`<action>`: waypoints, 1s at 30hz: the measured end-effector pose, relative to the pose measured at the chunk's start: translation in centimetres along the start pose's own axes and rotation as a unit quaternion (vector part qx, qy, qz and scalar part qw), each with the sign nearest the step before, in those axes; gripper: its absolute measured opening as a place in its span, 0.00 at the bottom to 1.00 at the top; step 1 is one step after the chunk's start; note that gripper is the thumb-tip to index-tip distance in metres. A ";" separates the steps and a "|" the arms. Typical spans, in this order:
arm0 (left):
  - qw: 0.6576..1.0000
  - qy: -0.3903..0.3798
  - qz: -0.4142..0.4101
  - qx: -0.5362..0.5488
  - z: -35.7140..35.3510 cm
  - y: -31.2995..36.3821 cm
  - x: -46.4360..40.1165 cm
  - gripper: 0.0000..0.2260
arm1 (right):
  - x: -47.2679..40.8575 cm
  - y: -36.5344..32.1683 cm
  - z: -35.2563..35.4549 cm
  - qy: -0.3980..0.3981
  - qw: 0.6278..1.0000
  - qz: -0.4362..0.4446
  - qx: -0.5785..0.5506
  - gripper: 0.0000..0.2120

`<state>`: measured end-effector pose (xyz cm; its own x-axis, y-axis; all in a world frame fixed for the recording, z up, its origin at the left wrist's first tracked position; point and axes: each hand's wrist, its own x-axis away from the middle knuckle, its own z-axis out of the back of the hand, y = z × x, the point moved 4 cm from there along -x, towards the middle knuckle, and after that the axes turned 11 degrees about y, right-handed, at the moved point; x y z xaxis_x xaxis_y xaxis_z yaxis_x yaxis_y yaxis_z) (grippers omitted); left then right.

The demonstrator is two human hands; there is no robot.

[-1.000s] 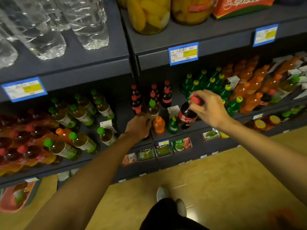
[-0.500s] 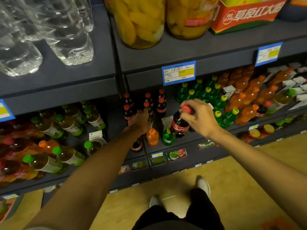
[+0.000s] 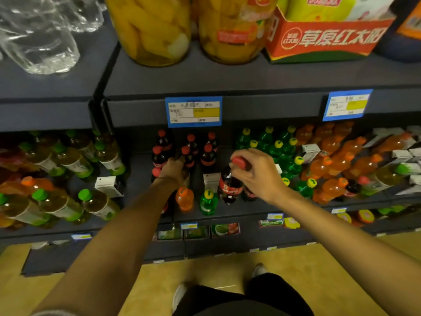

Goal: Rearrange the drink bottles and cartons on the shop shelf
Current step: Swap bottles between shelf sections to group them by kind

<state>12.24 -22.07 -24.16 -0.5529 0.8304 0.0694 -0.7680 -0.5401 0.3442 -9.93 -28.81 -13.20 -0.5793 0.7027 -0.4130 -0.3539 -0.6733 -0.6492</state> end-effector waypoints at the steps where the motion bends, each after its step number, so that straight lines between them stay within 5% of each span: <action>1: 1.000 -0.002 0.006 -0.007 0.1 0.1 -0.1 0.16 | -0.2 0.5 0.2 -0.001 1.000 0.003 0.000 0.07; 9: 0.998 -0.030 0.017 -0.053 0.6 0.6 -0.3 0.15 | -1.5 1.8 0.5 -0.009 1.000 0.004 -0.023 0.11; 20: 0.993 0.015 -0.084 -0.076 5.1 2.6 1.2 0.22 | -3.0 0.5 -0.3 0.014 0.999 0.041 -0.013 0.07; 30: 0.964 0.192 -0.181 -0.030 11.0 4.0 5.1 0.17 | -2.8 0.0 -0.7 0.043 0.999 0.005 0.007 0.07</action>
<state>9.95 -18.50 -12.13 -0.3150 0.8600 -0.4014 -0.9441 -0.2406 0.2255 -7.83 -30.59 -12.48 -0.5170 0.7132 -0.4733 -0.3598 -0.6828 -0.6359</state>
